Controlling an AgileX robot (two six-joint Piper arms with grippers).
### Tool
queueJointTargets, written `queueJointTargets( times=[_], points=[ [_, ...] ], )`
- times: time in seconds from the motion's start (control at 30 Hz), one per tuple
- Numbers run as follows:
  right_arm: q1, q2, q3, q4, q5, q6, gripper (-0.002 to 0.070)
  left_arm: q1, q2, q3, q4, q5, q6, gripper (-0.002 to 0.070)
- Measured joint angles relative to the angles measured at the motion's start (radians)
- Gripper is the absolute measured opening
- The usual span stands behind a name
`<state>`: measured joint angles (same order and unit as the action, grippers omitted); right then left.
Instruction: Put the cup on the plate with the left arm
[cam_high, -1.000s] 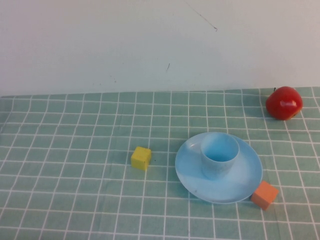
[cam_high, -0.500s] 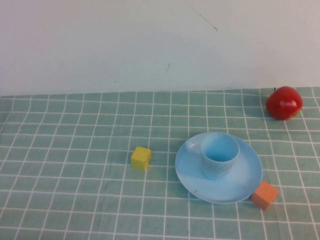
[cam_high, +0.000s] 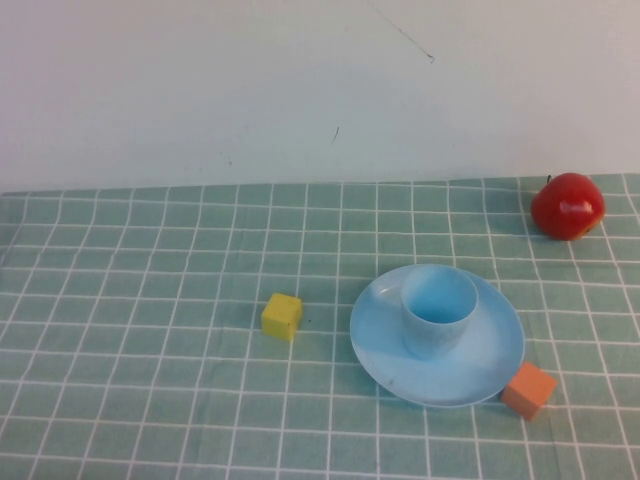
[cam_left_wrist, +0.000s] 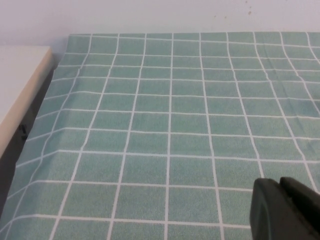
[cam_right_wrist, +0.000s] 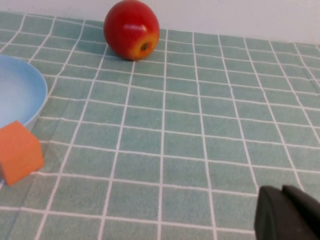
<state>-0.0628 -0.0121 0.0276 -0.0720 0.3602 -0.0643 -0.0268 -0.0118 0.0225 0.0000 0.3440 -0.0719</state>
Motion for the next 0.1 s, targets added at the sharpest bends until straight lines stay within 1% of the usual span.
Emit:
queueJointTargets(
  times=[0.1],
  points=[
    [0.0,0.0,0.0,0.0,0.0,0.0,-0.0002,0.0,0.0,0.0,0.0,0.0,0.0,0.0]
  ],
)
